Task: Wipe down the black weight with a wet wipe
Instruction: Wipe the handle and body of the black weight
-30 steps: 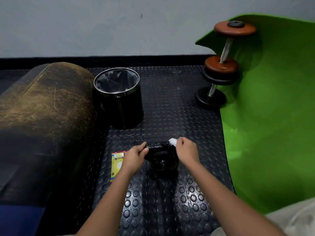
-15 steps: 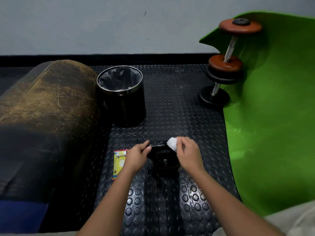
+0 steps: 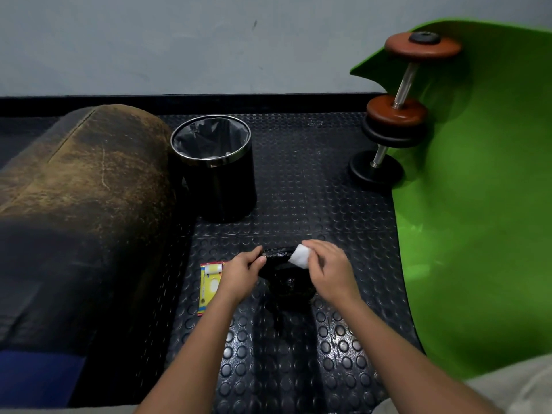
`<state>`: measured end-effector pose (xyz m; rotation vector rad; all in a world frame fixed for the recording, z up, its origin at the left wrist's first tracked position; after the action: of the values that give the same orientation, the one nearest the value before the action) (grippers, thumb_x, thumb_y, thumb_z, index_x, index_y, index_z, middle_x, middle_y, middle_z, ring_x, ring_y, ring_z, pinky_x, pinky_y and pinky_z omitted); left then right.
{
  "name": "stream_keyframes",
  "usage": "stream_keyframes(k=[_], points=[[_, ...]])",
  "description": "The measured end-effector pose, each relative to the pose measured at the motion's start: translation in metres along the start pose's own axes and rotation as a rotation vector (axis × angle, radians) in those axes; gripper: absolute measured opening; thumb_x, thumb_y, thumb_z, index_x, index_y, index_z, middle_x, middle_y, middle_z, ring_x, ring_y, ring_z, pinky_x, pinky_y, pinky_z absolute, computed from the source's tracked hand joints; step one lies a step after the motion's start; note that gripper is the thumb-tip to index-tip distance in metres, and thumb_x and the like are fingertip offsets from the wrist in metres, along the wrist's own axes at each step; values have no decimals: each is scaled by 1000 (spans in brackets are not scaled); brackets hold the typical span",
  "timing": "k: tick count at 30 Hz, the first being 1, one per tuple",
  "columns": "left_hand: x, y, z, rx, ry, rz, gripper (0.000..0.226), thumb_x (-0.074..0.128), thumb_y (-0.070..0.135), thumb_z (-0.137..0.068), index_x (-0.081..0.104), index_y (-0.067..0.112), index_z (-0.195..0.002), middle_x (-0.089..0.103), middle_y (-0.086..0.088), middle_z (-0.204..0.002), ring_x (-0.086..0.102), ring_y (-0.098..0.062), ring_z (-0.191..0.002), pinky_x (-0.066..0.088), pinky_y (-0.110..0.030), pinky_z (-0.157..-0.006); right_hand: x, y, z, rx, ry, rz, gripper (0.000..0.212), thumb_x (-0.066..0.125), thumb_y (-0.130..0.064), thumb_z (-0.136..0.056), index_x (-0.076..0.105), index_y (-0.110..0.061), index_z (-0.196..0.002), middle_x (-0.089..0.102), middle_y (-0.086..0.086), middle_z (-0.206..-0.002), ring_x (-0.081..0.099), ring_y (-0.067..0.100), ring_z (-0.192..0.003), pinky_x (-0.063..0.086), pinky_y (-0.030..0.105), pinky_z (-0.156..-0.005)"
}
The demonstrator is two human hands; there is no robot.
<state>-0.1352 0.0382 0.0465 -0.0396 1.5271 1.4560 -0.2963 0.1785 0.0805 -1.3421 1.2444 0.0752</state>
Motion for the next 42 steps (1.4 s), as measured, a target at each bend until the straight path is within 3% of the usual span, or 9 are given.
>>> stream_keyframes(k=[5,8,10,14,19,23,34,38,42], points=[[1,-1,1,-10,-15,43,44,48,33,-98,45,23,-141,50,1,-141,43,-16,-132,35,-27,-104,0,25,-10,407,-12,-84,32,42,-20,-95,74,-24,-94,71,-6,-90,60,3,-73,43,21,-54],[0,-1,0,-16,-8,33,44,48,33,-98,46,24,-140,51,0,-140,44,-17,-131,36,-27,-104,11,-4,-18,277,-70,42,33,42,-21,-96,75,-22,-98,73,-6,-97,59,7,-84,50,30,-86],[0,-1,0,-23,-4,34,44,49,33,-97,47,24,-140,52,0,-140,46,-17,-129,37,-27,-102,20,-25,-14,109,-86,106,32,45,-22,-96,74,-20,-110,72,-8,-111,57,7,-102,32,30,-112],[0,-1,0,-26,0,24,44,49,34,-97,47,25,-140,54,0,-138,51,-18,-124,41,-30,-100,14,-22,-4,1,-34,-15,29,56,-23,-91,75,-27,-112,70,-15,-116,58,0,-116,34,29,-113],[1,-1,1,-24,-6,34,44,48,34,-98,46,25,-140,51,0,-140,45,-17,-130,38,-30,-104,-8,11,-2,206,54,-110,20,57,-27,-93,77,-28,-98,71,-21,-96,64,-2,-93,52,18,-81],[1,0,1,-13,-6,39,44,48,32,-98,46,23,-141,50,0,-141,43,-17,-132,35,-26,-104,2,17,-11,345,3,-51,40,42,-29,-100,54,-20,-62,52,-8,-58,47,9,-52,34,26,-49],[1,-2,-1,-9,8,18,44,49,34,-97,47,25,-140,53,0,-138,47,-16,-128,37,-26,-101,10,-19,-3,-99,-23,74,27,55,-29,-99,72,-26,-118,69,-16,-118,58,-1,-115,37,23,-107],[2,-2,0,4,1,34,44,48,33,-97,46,24,-140,51,1,-141,45,-15,-131,36,-26,-102,-2,10,-5,178,-1,-33,24,51,-32,-98,74,-27,-93,71,-18,-90,62,0,-84,51,22,-75],[2,-1,0,9,-1,50,44,48,33,-98,46,23,-141,50,0,-141,44,-15,-131,36,-27,-104,3,14,-16,367,-44,22,43,41,-27,-99,43,-18,-57,43,-6,-51,38,11,-46,28,27,-45]])
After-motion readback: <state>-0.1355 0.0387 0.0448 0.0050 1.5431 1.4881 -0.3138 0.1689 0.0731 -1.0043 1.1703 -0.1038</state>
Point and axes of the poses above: each hand's wrist, its own z-axis away from the middle knuckle, its own x-axis out of the palm, y = z × x, the point moved 10 cm from there along -z, towards the middle knuckle
